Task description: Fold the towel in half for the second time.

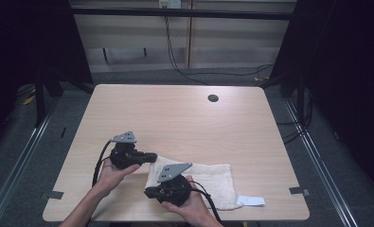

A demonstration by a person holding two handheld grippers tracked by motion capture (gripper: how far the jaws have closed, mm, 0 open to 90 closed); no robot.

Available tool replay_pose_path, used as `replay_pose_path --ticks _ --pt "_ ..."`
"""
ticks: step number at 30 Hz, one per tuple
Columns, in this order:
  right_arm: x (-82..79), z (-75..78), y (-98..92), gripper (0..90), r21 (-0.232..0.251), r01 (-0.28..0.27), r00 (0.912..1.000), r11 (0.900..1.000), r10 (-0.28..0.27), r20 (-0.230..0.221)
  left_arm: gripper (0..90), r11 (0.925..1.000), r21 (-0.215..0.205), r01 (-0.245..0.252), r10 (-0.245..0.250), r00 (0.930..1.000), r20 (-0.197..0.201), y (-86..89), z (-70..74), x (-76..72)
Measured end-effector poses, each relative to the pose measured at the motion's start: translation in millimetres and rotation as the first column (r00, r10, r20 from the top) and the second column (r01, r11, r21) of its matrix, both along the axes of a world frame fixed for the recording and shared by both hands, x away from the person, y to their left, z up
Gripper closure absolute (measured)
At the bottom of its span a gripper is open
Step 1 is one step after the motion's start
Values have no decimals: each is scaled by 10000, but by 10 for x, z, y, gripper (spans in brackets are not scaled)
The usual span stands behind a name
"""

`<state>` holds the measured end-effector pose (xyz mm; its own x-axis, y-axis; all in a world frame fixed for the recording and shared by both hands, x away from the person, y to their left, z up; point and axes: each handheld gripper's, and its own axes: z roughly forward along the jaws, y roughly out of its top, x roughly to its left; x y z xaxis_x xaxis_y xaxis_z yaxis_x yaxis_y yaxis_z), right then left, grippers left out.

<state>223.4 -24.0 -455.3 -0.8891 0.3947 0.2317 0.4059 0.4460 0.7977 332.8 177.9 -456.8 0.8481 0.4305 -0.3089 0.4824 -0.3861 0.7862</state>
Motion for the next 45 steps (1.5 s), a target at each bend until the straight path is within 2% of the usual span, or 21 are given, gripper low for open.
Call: replay_pose_path --ticks 5,7,13,18,23,25,27,33,35,36,42,45 --pt "29 61 54 868 53 -14 9998 10000 13 207 870 9998 -80 -173 172 9998 -94 86 15 36" --pt "46 92 71 868 298 24 9999 9996 -27 106 870 9995 -109 -305 303 9995 -114 131 24 46" --pt "112 116 167 868 478 48 10000 9988 -51 69 869 9973 -36 -733 733 9973 88 271 101 53" --pt "128 174 322 868 582 -201 9996 9981 188 226 870 9957 -73 -925 925 9956 126 385 168 22" --pt "150 235 443 867 738 -333 9990 9967 310 328 870 9943 -228 -1046 1049 9944 120 476 213 30" --pt "156 252 464 867 946 -290 9991 9951 259 344 870 9929 -475 -1087 1086 9941 -51 506 233 37" --pt "160 245 475 867 1092 -257 9994 9937 230 263 870 9927 -378 -1145 1147 9934 50 524 254 38" --pt "168 315 478 867 1399 -203 9993 9900 157 335 870 9889 -583 -1366 1378 9903 181 593 362 24" --pt "163 371 453 867 1735 -216 9990 9846 145 424 870 9883 -709 -1348 1365 9904 205 576 399 1" --pt "161 377 427 867 1956 -207 9994 9805 149 312 870 9898 -565 -1311 1329 9907 296 551 406 -9" --pt "92 283 316 867 1524 -28 9997 9883 -9 242 870 9944 -350 -994 999 9949 153 387 343 -10" --pt "63 302 233 867 1449 56 9994 9894 -103 317 870 9958 -337 -854 860 9962 164 309 340 -12"
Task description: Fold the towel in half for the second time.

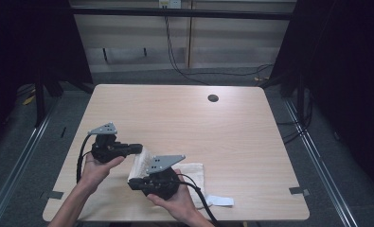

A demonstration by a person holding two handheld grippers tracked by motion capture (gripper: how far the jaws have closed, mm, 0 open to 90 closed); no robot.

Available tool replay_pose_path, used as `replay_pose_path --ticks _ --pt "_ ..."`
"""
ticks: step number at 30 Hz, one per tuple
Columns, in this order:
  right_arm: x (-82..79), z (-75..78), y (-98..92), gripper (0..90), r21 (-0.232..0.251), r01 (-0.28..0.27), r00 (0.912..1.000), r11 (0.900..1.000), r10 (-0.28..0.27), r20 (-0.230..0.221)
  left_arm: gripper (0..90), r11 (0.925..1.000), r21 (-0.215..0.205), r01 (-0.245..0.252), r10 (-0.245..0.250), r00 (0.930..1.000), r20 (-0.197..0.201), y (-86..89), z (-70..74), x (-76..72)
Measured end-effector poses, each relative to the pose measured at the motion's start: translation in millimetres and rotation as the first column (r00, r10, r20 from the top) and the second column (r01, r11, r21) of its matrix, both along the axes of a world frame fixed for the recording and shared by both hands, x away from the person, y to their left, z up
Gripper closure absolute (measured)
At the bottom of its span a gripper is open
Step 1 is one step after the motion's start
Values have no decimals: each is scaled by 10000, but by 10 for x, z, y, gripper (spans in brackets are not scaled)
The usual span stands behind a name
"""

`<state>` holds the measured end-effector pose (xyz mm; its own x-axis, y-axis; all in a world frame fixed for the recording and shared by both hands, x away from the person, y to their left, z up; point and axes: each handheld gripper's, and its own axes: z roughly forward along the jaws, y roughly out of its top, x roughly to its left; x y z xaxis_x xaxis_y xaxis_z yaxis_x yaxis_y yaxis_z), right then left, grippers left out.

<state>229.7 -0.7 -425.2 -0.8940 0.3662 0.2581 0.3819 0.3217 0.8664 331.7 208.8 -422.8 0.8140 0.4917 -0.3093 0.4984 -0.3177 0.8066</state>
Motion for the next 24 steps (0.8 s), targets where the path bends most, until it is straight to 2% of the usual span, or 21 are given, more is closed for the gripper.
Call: replay_pose_path --ticks 4,6,8,11,13,14,19,21,24 --pt "-58 48 -113 867 -251 -1 9997 9997 7 224 870 9995 94 305 -305 9995 88 -144 15 -19" --pt "-71 61 -164 867 -241 41 9998 9997 -37 185 870 9988 118 469 -470 9989 71 -211 15 -12" --pt "-95 77 -211 867 -416 103 9996 9991 -93 248 869 9981 74 606 -607 9981 84 -265 22 -14" --pt "-120 94 -294 864 -401 238 9994 9989 -229 242 869 9978 -41 655 -655 9978 13 -332 19 -8" --pt "-145 102 -345 863 -459 364 9990 9983 -351 286 869 9968 180 773 -773 9970 20 -391 11 1" --pt "-158 107 -369 863 -581 418 9986 9974 -399 343 869 9963 158 845 -845 9964 -7 -414 3 8" --pt "-177 65 -496 863 -519 614 9980 9968 -604 196 870 9942 162 1067 -1065 9942 -134 -553 -54 17" --pt "-186 59 -545 861 -320 622 9981 9976 -621 38 869 9928 313 1156 -1155 9933 -58 -611 -29 14" --pt "-192 81 -599 861 -334 698 9975 9970 -694 143 870 9922 301 1209 -1210 9926 32 -663 18 31"
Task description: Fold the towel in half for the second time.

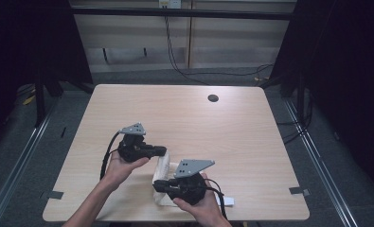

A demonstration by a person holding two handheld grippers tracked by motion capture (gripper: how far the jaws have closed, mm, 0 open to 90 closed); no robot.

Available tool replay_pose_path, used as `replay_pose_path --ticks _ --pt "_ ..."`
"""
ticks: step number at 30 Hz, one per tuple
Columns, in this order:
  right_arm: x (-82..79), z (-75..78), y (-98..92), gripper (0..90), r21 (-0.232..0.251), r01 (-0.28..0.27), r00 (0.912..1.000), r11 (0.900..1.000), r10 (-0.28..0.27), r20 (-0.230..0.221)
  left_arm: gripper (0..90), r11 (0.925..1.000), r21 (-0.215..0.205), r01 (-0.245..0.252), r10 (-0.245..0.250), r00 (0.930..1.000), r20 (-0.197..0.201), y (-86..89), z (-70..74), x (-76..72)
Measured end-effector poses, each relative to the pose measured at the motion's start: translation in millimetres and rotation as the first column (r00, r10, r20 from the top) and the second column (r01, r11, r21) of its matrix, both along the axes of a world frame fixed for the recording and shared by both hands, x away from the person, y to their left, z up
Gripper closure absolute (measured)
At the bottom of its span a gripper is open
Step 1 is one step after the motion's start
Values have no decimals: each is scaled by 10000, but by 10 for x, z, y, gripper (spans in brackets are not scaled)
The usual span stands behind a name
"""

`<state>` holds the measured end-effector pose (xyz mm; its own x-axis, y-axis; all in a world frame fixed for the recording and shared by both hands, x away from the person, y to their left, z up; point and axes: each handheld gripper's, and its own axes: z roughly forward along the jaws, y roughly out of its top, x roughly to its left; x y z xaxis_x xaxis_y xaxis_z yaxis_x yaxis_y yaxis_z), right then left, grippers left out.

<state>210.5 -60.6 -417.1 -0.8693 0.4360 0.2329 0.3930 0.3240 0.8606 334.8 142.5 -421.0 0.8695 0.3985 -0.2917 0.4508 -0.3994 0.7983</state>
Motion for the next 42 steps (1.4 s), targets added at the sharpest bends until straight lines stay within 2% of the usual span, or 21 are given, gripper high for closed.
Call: replay_pose_path --ticks 5,7,12,17,21,26,27,29,31,33,38,42 --pt "-1 -56 -117 860 -168 331 9994 9993 -332 -65 869 10000 38 -6 7 9999 -129 -131 -86 30" --pt "-12 -108 -171 858 -132 415 9988 9990 -418 -237 870 10000 2 87 -87 9996 -272 -197 -139 34" --pt "-58 -161 -310 858 -250 684 9972 9973 -691 -287 869 9997 84 229 -227 9993 -301 -358 -187 29" --pt "-81 -240 -429 851 -344 927 9947 9951 -941 -419 868 9985 421 362 -340 9981 -514 -528 -298 34" --pt "-106 -313 -505 847 -478 1020 9930 9936 -1046 -551 868 9981 423 452 -420 9964 -735 -610 -355 37" --pt "-135 -395 -566 837 -858 1097 9911 9903 -1155 -658 867 9970 560 533 -486 9954 -823 -701 -448 28" --pt "-138 -417 -571 835 -937 1092 9911 9896 -1157 -661 867 9955 748 579 -513 9949 -870 -723 -483 24" --pt "-143 -488 -583 829 -1342 1154 9902 9842 -1247 -633 865 9953 771 586 -511 9941 -955 -759 -543 24" --pt "-133 -548 -608 828 -1424 1156 9891 9830 -1270 -741 862 9951 778 610 -533 9939 -969 -784 -580 26" --pt "-136 -584 -631 819 -1706 1241 9881 9775 -1375 -693 859 9946 821 640 -556 9934 -1003 -808 -603 29" --pt "-134 -641 -718 763 -1987 1354 9847 9707 -1540 -814 836 9940 806 742 -655 9922 -1060 -878 -673 37" --pt "-125 -662 -791 681 -2088 1566 9801 9653 -1780 -875 816 9946 732 732 -642 9909 -1187 -917 -705 61"
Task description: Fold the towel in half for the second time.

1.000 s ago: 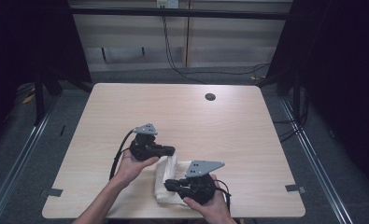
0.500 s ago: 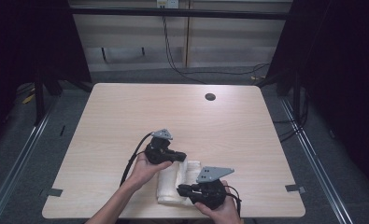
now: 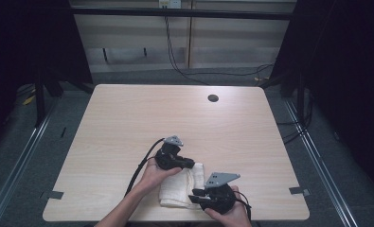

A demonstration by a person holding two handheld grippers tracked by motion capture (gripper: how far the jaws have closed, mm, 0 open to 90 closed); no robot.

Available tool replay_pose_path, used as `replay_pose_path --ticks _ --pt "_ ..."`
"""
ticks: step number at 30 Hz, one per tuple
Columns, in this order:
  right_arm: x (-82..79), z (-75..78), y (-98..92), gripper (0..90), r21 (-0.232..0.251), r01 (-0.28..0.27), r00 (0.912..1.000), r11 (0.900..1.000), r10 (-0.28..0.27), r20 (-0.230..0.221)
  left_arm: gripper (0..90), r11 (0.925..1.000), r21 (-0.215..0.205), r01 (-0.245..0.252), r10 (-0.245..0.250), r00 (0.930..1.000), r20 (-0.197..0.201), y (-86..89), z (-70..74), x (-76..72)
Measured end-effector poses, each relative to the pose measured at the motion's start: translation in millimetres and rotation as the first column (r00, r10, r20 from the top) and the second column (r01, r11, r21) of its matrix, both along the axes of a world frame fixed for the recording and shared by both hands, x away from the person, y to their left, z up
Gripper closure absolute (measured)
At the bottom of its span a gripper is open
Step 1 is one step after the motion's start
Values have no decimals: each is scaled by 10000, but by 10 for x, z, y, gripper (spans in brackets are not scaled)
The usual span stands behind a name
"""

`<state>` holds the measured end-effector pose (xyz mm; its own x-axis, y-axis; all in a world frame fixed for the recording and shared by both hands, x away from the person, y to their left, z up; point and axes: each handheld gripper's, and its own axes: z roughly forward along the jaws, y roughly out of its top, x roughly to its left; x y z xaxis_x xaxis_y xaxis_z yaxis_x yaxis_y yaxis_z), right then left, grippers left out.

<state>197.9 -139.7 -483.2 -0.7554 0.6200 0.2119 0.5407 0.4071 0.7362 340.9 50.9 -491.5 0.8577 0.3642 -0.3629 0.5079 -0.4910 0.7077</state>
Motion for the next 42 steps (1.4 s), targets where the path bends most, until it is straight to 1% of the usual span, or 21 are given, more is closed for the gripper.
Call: replay_pose_path --ticks 2,4,5,9,10,11,14,15,18,22,26,27,29,31,34,36,37,38,40,41,42 --pt "10 -6 -39 643 24 118 9999 9999 -117 -56 789 9999 -104 8 -9 10000 -57 -29 -2 6" --pt "17 -9 -63 596 -21 62 10000 10000 -62 17 721 9999 -136 77 -79 9999 -94 -60 3 9" --pt "27 -13 -69 571 -85 121 9999 9999 -121 -39 726 9998 -32 217 -217 9998 -32 -66 16 14" --pt "57 -16 -126 516 -83 399 9991 9992 -400 -151 683 9997 -170 155 -153 9998 106 -73 47 24" --pt "65 -12 -140 508 -9 444 9988 9990 -444 -184 657 9994 -345 75 -68 9998 211 -63 57 17" --pt "71 -3 -152 498 -32 525 9985 9986 -526 -161 643 9988 -465 168 -157 9996 246 -40 70 19" --pt "95 0 -187 499 -145 662 9977 9977 -663 -108 594 9981 -617 -11 33 9994 353 25 114 14" --pt "106 -4 -199 519 -150 669 9976 9976 -671 -148 582 9979 -646 -50 77 9991 414 47 127 9" --pt "117 -8 -215 542 -253 674 9976 9974 -677 -128 545 9979 -598 -233 270 9977 625 124 173 -7" --pt "119 -17 -234 584 -562 727 9972 9958 -735 -109 503 9980 -378 -507 533 9960 718 202 212 -23" --pt "115 -7 -284 582 -778 723 9972 9943 -736 -137 483 9992 -131 -375 386 9950 920 318 265 -74" --pt "113 1 -312 582 -747 777 9967 9942 -791 -169 494 9994 -224 -247 268 9946 998 366 282 -82" --pt "114 12 -371 562 -555 973 9951 9937 -981 -118 490 9991 -188 -371 391 9913 1254 457 327 -109" --pt "124 26 -420 550 -383 1177 9929 9923 -1181 -100 477 9984 -267 -508 537 9913 1198 553 360 -118" --pt "153 77 -476 531 -232 1373 9905 9903 -1373 53 451 9969 -151 -771 783 9905 1134 683 403 -147" --pt "171 126 -515 527 -103 1514 9883 9884 -1512 196 442 9963 -67 -862 865 9924 871 779 418 -179" --pt "179 150 -538 523 -51 1561 9874 9877 -1559 288 440 9959 -68 -901 903 9921 866 830 421 -203" --pt "186 172 -563 519 17 1600 9866 9871 -1599 336 433 9950 -7 -998 993 9902 977 881 422 -231" --pt "198 203 -610 521 237 1501 9875 9884 -1510 441 422 9930 10 -1184 1177 9886 937 968 411 -263" --pt "205 213 -627 517 257 1402 9887 9898 -1413 507 414 9910 -43 -1335 1334 9871 888 1004 401 -283" --pt "211 222 -640 508 225 1479 9874 9887 -1489 536 409 9904 9 -1383 1377 9863 914 1027 401 -299"
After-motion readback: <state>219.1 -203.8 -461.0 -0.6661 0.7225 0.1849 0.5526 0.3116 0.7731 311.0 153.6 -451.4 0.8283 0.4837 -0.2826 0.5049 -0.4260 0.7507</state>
